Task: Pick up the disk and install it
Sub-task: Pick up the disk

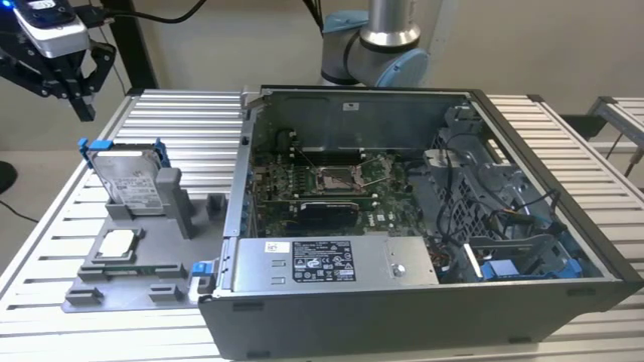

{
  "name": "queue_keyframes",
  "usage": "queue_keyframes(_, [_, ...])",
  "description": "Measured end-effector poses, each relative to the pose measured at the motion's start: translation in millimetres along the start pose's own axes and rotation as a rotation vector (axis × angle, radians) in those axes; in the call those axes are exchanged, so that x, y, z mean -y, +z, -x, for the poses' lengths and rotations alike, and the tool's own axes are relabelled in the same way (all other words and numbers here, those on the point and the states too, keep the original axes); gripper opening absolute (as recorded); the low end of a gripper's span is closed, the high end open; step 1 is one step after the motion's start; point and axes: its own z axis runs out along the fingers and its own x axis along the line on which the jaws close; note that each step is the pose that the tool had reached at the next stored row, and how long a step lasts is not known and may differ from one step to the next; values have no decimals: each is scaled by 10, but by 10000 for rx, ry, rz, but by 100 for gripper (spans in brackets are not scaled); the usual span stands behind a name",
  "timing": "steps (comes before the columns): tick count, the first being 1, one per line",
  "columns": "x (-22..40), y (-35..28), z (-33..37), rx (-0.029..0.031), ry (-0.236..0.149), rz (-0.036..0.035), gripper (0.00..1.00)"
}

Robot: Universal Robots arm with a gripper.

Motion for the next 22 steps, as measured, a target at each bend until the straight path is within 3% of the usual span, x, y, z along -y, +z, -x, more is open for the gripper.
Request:
queue_keyframes(10, [0, 0, 0, -25, -518, 5, 0])
queue_keyframes(22, [0, 0, 0, -25, -536, 5, 0])
